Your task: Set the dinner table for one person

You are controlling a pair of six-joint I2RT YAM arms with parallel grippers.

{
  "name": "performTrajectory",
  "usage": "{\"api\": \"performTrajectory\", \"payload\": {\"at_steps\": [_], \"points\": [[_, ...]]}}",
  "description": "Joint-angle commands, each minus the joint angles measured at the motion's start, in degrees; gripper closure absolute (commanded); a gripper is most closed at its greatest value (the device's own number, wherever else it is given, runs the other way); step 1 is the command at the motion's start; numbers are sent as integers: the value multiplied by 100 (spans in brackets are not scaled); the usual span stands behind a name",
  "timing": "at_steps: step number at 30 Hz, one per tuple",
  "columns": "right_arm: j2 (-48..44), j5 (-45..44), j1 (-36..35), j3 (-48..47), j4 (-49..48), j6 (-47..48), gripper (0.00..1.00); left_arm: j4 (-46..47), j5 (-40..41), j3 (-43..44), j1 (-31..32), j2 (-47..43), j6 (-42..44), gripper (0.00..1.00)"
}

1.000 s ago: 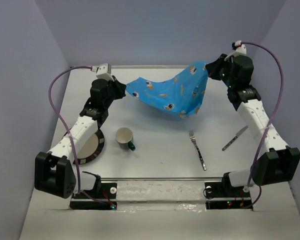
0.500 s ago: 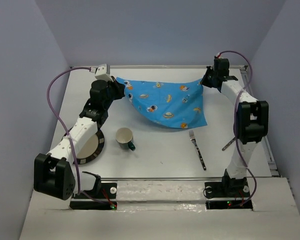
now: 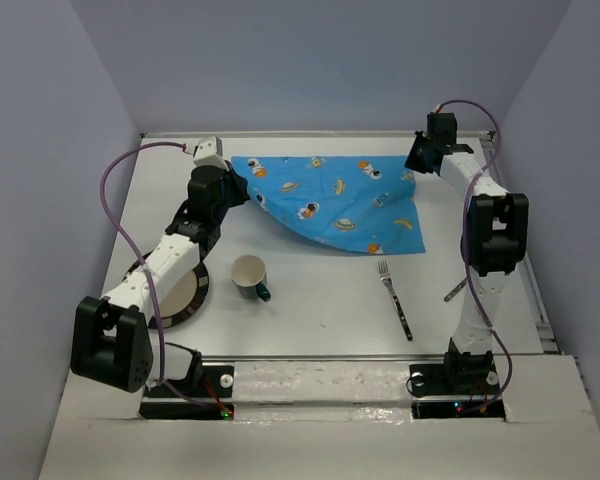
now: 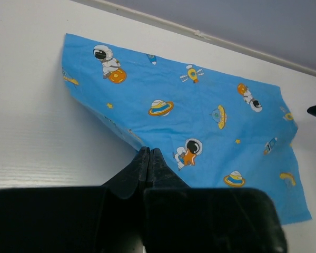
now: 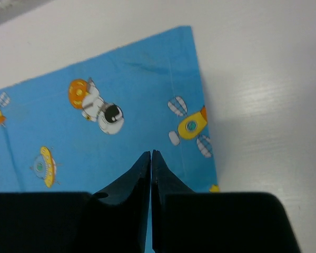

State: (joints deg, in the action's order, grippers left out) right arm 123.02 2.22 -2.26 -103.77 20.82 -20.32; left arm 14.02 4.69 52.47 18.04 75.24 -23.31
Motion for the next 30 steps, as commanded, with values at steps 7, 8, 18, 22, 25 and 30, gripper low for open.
{"api": "performTrajectory", "payload": {"at_steps": [7, 8, 18, 22, 25, 30], "points": [[-586, -266, -11, 278, -192, -25, 75, 452, 480, -220, 24, -475, -139, 42], [-586, -248, -11, 321, -201, -42, 68, 444, 498, -219, 24, -502, -147, 31], [-1552, 798, -923, 1929, -1123, 28, 65, 523, 323, -123, -161, -1003, -51, 1], [-1703, 876, -1338, 2737, -1694, -148, 81, 435, -177, 123, -170, -1152, 134, 1], [-1563, 1078, -1696, 2879, -1774, -201, 100, 400, -764, 255, -143, -1318, 20, 1], [-1395, 833, -2436, 2950, -1923, -113, 100, 224, -1391, 308, -108, -1731, -7, 1]]}}
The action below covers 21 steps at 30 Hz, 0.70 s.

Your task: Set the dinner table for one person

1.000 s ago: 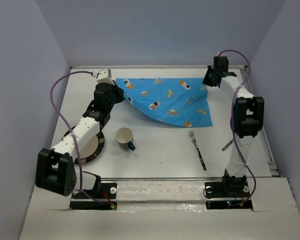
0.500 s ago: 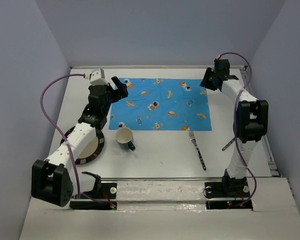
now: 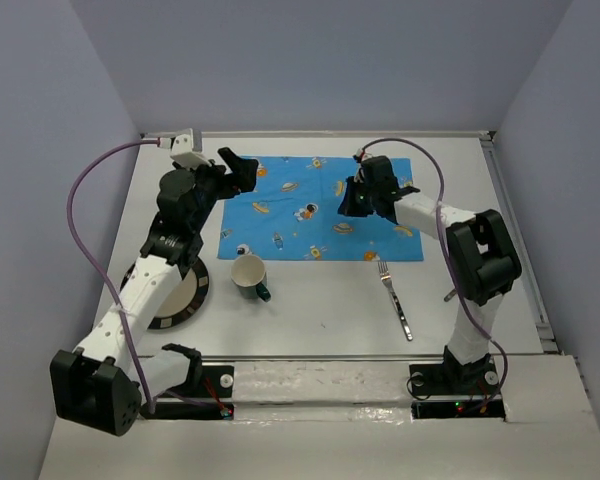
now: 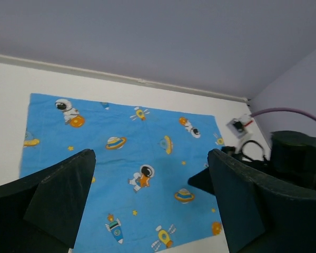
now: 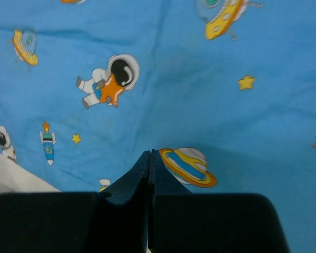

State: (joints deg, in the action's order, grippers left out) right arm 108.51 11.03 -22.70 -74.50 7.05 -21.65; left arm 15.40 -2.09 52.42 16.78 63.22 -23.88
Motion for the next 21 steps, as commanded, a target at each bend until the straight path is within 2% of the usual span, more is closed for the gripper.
{"api": "performTrajectory", "payload": {"at_steps": [1, 8, 21], "points": [[100, -57, -454, 23, -581, 3, 100, 25, -758, 286, 27, -617, 137, 1], [460, -303, -806, 321, -643, -76, 100, -152, -294, -258, 63, -1478, 717, 1], [109, -426, -1254, 1621, -969, -199, 100, 51, -573, -443, 89, -1602, 534, 1]]}}
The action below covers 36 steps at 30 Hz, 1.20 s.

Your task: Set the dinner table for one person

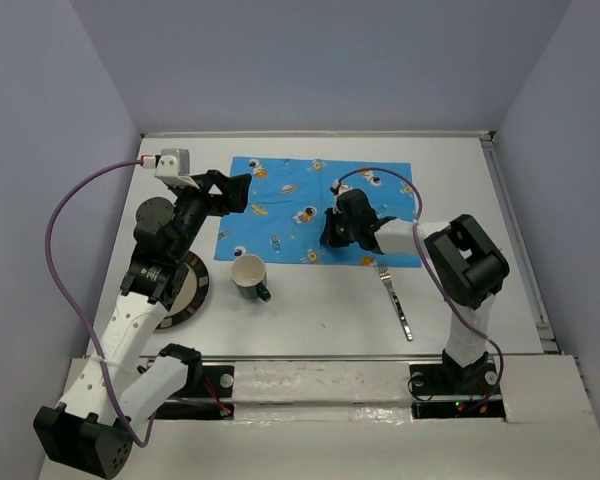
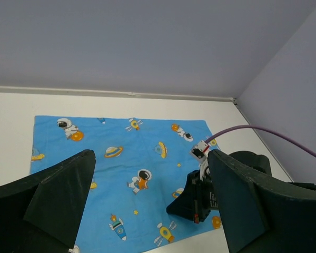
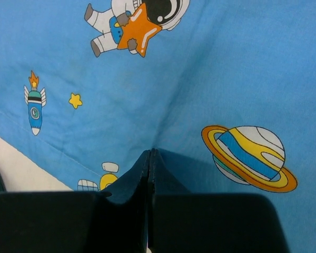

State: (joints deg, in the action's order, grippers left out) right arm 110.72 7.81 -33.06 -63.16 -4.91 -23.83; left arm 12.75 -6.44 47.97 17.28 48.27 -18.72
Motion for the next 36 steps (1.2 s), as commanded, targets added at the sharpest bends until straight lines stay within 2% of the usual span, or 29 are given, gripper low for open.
{"api": "performTrajectory", "payload": {"at_steps": [1, 7, 12, 14, 15, 16, 18, 20, 22, 23, 24, 26, 31, 36], "points": [[-164, -105, -219, 558, 218, 28, 100, 315, -173, 2, 39, -99, 0, 1], [-612, -228, -219, 936, 236, 230, 100, 351, -165, -33, 39, -107, -44, 1], [-630, -386, -219, 814, 411, 476, 100, 377, -182, -50, 39, -116, -79, 1], [-727, -299, -219, 744, 438, 511, 91, 377, -174, -50, 39, -116, -79, 1], [-770, -194, -219, 630, 455, 538, 80, 377, -174, -59, 39, -116, -88, 1], [-814, 51, -219, 542, 473, 546, 75, 377, -182, -50, 39, -107, -88, 1], [-823, 255, -271, 296, 815, 573, 70, 377, -200, -50, 39, -107, -105, 1], [-832, 221, -332, -3, 938, 626, 70, 377, -200, -50, 39, -116, -106, 1], [-736, 255, -333, -196, 921, 591, 76, 386, -191, -59, 39, -134, -123, 1], [-631, 334, -333, -484, 913, 564, 83, 386, -209, -59, 39, -134, -140, 1], [-326, 422, -402, -652, 904, 538, 94, 403, -209, -68, 39, -142, -141, 1], [18, 581, -525, -997, 877, 468, 100, 403, -200, -77, 39, -143, -141, 1], [941, 589, -868, -2006, 772, 354, 100, 386, -77, -86, 39, -239, -79, 1], [1277, 590, -922, -2035, 763, 274, 100, 333, 28, -68, 39, -222, -62, 1]]}}
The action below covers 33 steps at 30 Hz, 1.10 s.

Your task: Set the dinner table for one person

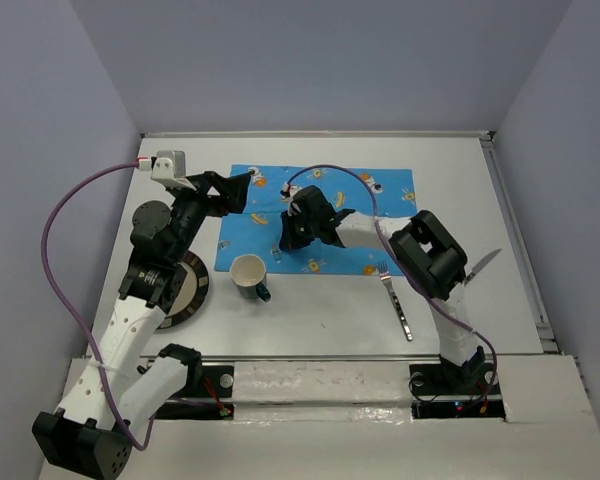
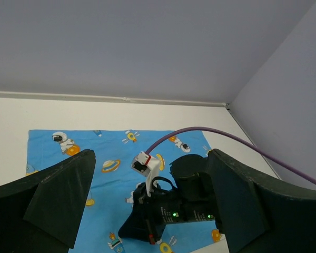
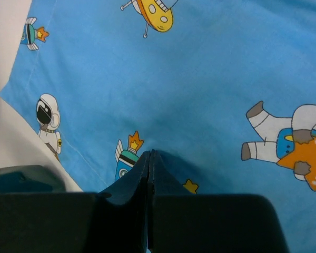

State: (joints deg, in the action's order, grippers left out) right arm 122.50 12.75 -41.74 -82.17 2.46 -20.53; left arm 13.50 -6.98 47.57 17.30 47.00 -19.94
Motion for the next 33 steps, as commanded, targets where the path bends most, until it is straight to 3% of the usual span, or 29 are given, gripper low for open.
{"api": "performTrajectory", "payload": {"at_steps": [1, 18, 20, 24, 26, 30, 33], "points": [[73, 87, -115, -89, 18, -65, 100, 241, 127, -20, 37, -86, 52, 1], [-780, 69, -221, 360, -62, -249, 97, 206, 241, -29, 28, -68, 61, 1], [-850, 35, -221, 386, -44, -240, 90, 215, 241, -29, 28, -68, 61, 1], [-1420, -27, -221, 561, -35, -258, 61, 224, 233, -29, 28, -112, 43, 1], [-1728, -36, -221, 772, -44, -223, 53, 224, 215, -29, 28, -121, 52, 1], [-2702, 34, -343, 1326, -88, -126, 19, 215, 224, -20, 28, -148, 70, 1], [-2933, 219, -493, 1415, -53, -161, 3, 215, 171, -2, 19, -200, 61, 1]]}}
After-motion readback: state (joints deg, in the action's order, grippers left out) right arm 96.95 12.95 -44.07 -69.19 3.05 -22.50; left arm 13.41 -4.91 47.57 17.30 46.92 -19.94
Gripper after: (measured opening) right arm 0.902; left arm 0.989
